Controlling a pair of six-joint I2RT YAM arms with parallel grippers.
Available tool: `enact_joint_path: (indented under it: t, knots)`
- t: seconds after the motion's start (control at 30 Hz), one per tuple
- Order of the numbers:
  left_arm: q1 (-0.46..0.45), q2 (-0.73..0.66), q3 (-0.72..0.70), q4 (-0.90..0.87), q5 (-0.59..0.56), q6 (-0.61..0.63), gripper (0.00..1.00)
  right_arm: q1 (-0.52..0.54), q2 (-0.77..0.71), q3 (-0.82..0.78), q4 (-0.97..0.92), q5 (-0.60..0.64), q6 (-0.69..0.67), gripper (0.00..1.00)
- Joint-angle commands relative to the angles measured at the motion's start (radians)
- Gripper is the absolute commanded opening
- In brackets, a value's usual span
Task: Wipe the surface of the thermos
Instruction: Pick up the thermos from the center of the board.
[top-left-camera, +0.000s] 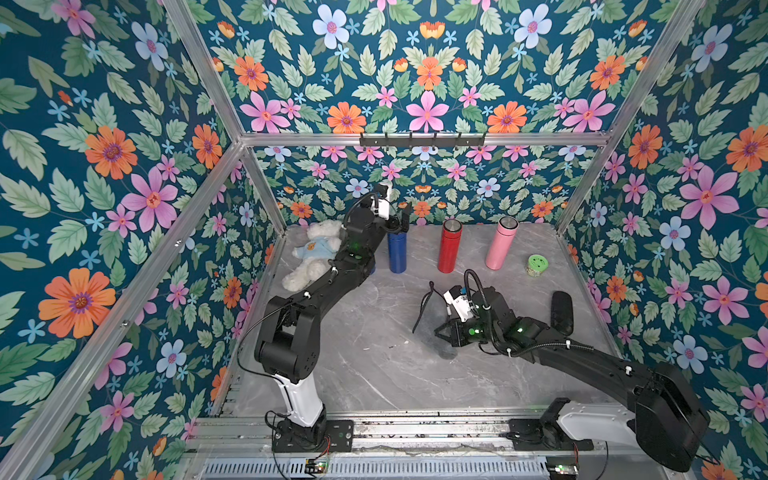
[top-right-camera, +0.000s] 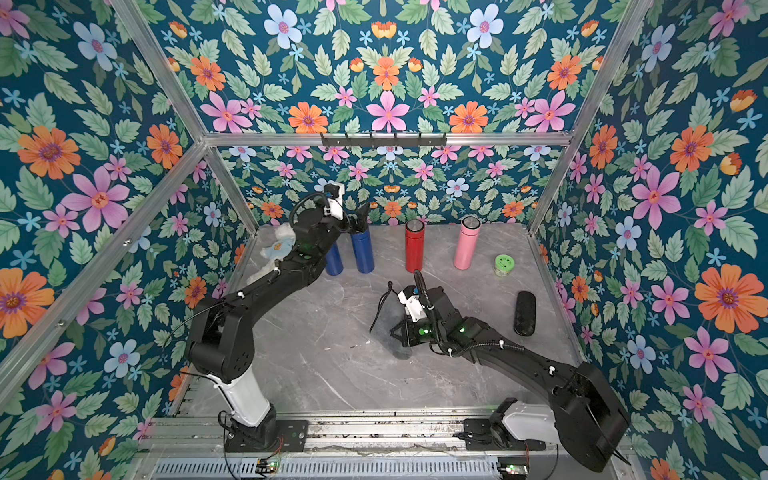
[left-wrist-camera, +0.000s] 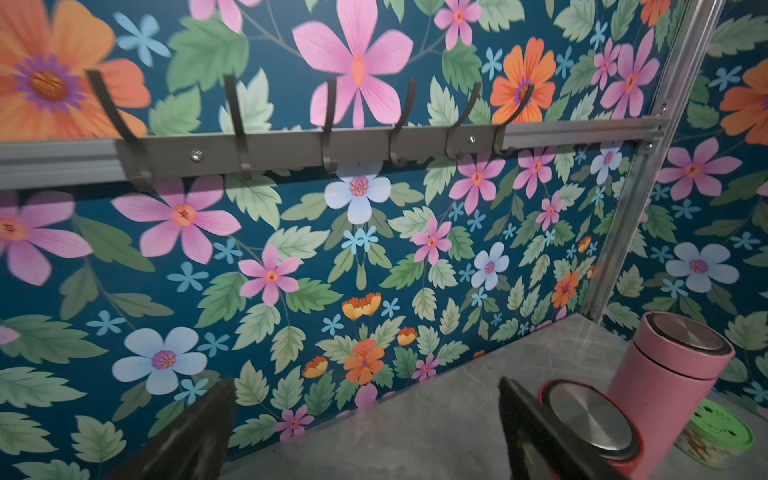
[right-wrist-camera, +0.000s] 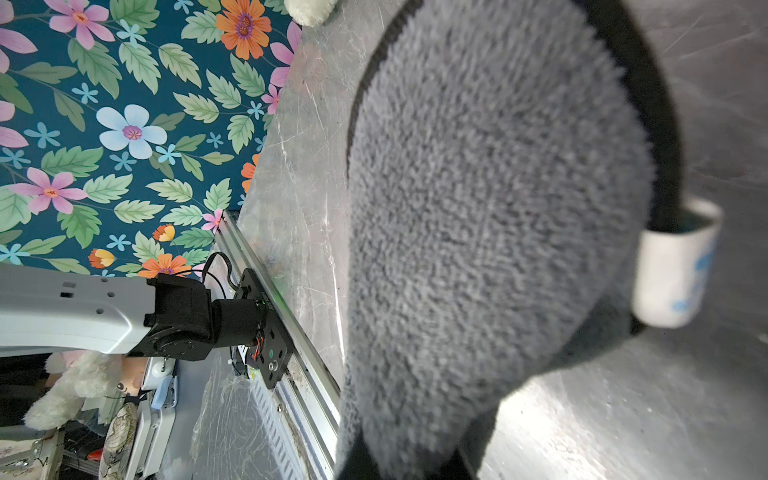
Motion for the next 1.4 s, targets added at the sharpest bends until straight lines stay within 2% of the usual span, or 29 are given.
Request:
enact_joint_path:
  t: [0.0, 0.13, 0.37, 0.83, 1.03, 1.2, 1.3, 1.37]
  knots:
    - [-0.006, 0.063, 0.118, -0.305, 0.001, -0.020, 0.99, 0.001, -0.015, -0.005, 0.012, 0.020, 0.003, 0.00]
    - [-0.014, 0.144, 0.243, -0.432, -0.011, -0.033, 0.99, -0.001, -0.025, -0.008, -0.002, 0.033, -0.006, 0.00]
    - [-0.015, 0.218, 0.337, -0.538, -0.038, -0.039, 0.99, -0.014, -0.024, -0.018, 0.006, 0.029, -0.006, 0.00]
    - [-0.017, 0.204, 0.238, -0.496, -0.033, -0.059, 0.97, -0.025, 0.011, -0.016, 0.027, 0.009, -0.005, 0.00]
    - [-0.015, 0.228, 0.247, -0.489, -0.031, -0.052, 0.94, -0.025, 0.014, -0.016, 0.030, 0.009, -0.002, 0.00]
    - [-0.016, 0.247, 0.284, -0.511, -0.030, -0.048, 0.86, -0.025, 0.011, -0.019, 0.028, 0.012, -0.002, 0.00]
    - [-0.016, 0.244, 0.283, -0.513, -0.025, -0.048, 0.73, -0.025, 0.008, -0.020, 0.029, 0.015, -0.001, 0.00]
    - [-0.016, 0.240, 0.281, -0.519, -0.015, -0.047, 0.52, -0.025, 0.008, -0.020, 0.029, 0.015, -0.002, 0.00]
